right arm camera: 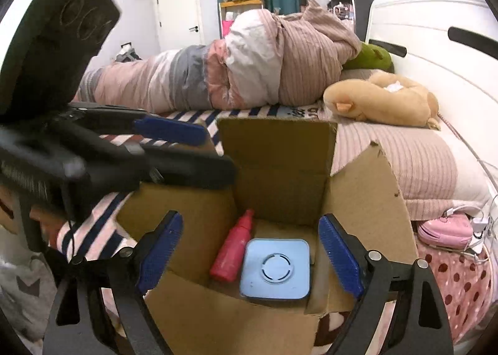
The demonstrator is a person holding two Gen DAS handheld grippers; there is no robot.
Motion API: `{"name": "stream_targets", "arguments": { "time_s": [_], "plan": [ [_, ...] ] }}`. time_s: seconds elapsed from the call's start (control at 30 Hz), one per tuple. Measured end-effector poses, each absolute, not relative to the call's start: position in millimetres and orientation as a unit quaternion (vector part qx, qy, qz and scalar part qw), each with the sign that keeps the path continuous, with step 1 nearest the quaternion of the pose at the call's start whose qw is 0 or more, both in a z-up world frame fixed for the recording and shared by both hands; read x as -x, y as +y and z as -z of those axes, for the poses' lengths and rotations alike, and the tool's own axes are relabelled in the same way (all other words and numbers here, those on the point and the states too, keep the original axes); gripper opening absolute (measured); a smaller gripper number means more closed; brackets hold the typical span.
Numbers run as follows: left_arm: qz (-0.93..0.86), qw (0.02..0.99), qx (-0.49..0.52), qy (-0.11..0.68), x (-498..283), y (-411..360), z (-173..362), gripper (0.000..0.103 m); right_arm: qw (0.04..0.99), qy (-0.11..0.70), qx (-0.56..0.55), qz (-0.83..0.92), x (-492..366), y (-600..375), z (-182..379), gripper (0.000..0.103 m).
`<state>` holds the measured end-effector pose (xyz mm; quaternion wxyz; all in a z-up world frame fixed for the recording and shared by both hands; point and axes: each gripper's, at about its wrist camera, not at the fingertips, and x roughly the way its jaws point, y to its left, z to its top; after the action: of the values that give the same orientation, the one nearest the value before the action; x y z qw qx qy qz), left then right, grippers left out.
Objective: Organize rigid objects
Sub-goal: 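Lower the light blue case into the box and open the right gripper, then grasp the white roll-on bottle with the right gripper while the left gripper grasps the small white item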
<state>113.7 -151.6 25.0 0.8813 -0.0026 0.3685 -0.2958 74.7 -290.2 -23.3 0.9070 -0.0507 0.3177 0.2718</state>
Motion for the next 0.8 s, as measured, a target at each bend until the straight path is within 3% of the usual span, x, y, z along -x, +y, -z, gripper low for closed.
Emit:
{"name": "stream_targets", "arguments": {
  "time_s": [0.13,0.4,0.6,0.8],
  "plan": [
    [0.239,0.909,0.01,0.342,-90.3,-105.3,-43.4,0.073,0.91,0.297,0.056,-0.283,-58.7,-273.5,7.3,0.087],
    [0.123,0.937,0.01,0.328,-46.3,-10.6,-38.9,0.075,0.897,0.258,0.08,-0.349,-24.1,-202.9,-16.8,0.082],
    [0.117,0.923,0.049,0.363,-42.0,41.2,7.2,0.075,0.865,0.3,0.097,-0.39,-21.1,-136.8,8.1,0.069],
    [0.124,0.901,0.084,0.408,-50.5,74.8,63.3,0.075,0.82,0.393,0.09,-0.406,-46.5,-88.6,72.9,0.068]
  ]
}}
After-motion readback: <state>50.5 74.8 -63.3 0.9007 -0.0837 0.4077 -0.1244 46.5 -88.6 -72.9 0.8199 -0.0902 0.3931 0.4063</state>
